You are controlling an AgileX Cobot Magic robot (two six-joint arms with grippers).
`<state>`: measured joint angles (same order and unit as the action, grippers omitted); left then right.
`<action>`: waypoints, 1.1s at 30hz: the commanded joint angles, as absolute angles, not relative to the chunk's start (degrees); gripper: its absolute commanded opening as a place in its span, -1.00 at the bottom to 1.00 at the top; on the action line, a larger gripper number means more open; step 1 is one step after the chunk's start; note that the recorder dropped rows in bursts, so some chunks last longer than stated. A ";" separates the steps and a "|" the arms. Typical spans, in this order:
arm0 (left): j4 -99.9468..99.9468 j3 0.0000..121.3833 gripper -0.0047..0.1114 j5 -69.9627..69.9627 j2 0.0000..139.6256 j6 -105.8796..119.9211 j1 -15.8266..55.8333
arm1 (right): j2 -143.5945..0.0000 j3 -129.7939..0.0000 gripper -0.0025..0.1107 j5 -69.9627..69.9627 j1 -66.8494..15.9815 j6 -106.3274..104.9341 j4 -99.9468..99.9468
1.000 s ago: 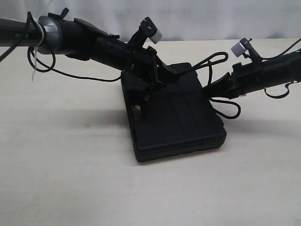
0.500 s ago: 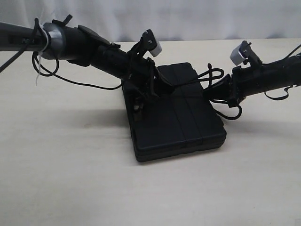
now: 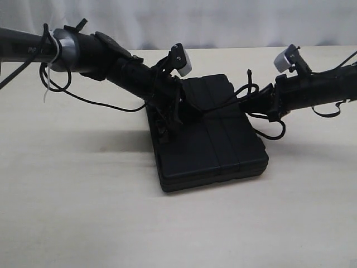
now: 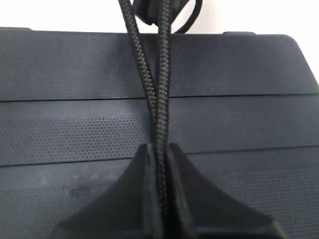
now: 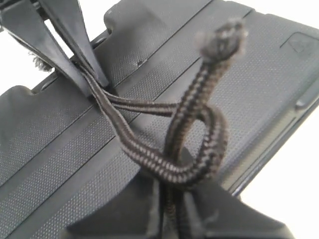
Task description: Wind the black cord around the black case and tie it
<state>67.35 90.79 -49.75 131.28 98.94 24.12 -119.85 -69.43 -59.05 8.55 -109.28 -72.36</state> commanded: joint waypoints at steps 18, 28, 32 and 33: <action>65.56 94.08 -0.12 -58.52 131.21 97.22 24.40 | -118.22 -69.21 -0.88 -61.23 8.50 -110.67 -73.40; 71.85 94.08 0.17 -60.60 127.51 95.50 22.23 | -118.22 -69.21 -0.88 -61.26 8.50 -110.67 -72.77; 89.91 94.08 0.17 -58.06 127.63 100.43 22.65 | -118.22 -69.21 -0.88 -61.37 8.50 -110.67 -72.79; 93.45 94.08 0.17 -57.30 127.63 103.59 23.30 | -118.22 -69.21 -0.88 -61.37 8.50 -110.67 -72.79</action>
